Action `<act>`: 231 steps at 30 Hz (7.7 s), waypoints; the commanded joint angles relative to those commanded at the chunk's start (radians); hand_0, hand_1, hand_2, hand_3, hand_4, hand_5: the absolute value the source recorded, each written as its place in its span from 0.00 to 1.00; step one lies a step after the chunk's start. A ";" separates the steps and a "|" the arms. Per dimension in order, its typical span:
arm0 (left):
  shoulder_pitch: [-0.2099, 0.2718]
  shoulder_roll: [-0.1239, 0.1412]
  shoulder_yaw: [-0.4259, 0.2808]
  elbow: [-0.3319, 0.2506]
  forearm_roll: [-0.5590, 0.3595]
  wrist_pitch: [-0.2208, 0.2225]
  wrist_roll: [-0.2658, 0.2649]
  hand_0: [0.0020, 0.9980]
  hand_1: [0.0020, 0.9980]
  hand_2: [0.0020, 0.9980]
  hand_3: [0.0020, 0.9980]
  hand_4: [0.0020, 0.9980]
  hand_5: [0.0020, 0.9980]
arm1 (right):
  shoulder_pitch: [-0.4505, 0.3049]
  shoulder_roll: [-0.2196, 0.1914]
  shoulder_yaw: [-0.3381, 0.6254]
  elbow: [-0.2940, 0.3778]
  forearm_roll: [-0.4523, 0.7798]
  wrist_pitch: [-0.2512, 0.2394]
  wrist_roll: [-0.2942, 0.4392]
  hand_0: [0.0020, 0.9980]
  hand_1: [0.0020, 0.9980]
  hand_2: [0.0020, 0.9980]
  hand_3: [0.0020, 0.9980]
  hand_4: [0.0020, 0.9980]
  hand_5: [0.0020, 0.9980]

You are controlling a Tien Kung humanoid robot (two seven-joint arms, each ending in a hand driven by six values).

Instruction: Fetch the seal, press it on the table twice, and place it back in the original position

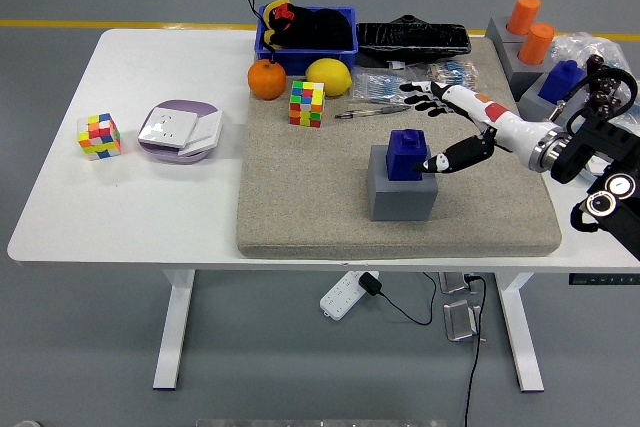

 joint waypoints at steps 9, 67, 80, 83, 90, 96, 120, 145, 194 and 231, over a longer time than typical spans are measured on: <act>-0.001 -0.002 0.005 0.000 -0.003 0.000 -0.001 0.86 0.83 0.82 0.84 0.84 0.51 | 0.013 0.028 -0.039 -0.050 0.025 -0.036 0.031 0.86 0.83 0.80 0.91 1.00 0.08; -0.003 -0.016 0.015 -0.002 -0.003 -0.001 -0.001 0.86 0.83 0.83 0.84 0.84 0.50 | -0.051 0.104 -0.177 -0.253 0.400 -0.255 0.255 0.63 0.54 0.57 0.66 0.78 0.00; -0.005 -0.017 0.016 -0.002 -0.006 -0.001 -0.002 0.86 0.83 0.83 0.84 0.84 0.50 | -0.039 0.103 -0.198 -0.233 0.431 -0.347 0.327 0.55 0.44 0.45 0.40 0.69 0.00; -0.004 -0.017 0.015 -0.002 -0.007 -0.001 -0.001 0.86 0.83 0.83 0.84 0.84 0.50 | -0.043 0.092 -0.188 -0.203 0.412 -0.338 0.308 0.55 0.44 0.45 0.40 0.69 0.00; -0.003 -0.013 0.016 -0.002 -0.007 -0.001 0.000 0.86 0.83 0.83 0.84 0.84 0.50 | -0.049 0.027 -0.121 -0.110 0.337 -0.314 0.272 0.55 0.44 0.45 0.41 0.71 0.00; -0.003 -0.010 0.017 -0.003 -0.006 0.000 -0.001 0.86 0.83 0.83 0.84 0.84 0.50 | -0.074 -0.021 -0.017 -0.145 0.272 -0.313 0.265 0.55 0.44 0.45 0.41 0.69 0.00; 0.008 -0.013 0.028 -0.004 -0.005 -0.002 0.001 0.86 0.83 0.83 0.84 0.84 0.50 | -0.175 0.090 -0.025 -0.446 0.271 -0.366 0.361 0.56 0.43 0.44 0.40 0.68 0.00; 0.004 -0.019 0.016 -0.003 -0.003 -0.001 0.000 0.86 0.83 0.83 0.84 0.84 0.50 | -0.160 0.052 0.001 -0.315 0.299 -0.358 0.345 0.56 0.43 0.44 0.40 0.68 0.00; -0.006 -0.018 0.020 -0.002 -0.010 -0.002 -0.001 0.86 0.83 0.83 0.84 0.84 0.50 | 0.045 0.076 -0.299 -0.238 0.428 -0.308 0.309 0.56 0.44 0.44 0.40 0.70 0.00; -0.003 -0.007 0.034 -0.004 -0.012 -0.001 0.002 0.86 0.83 0.83 0.84 0.84 0.50 | 0.043 0.070 -0.319 -0.274 0.425 -0.301 0.313 0.56 0.44 0.44 0.40 0.71 0.00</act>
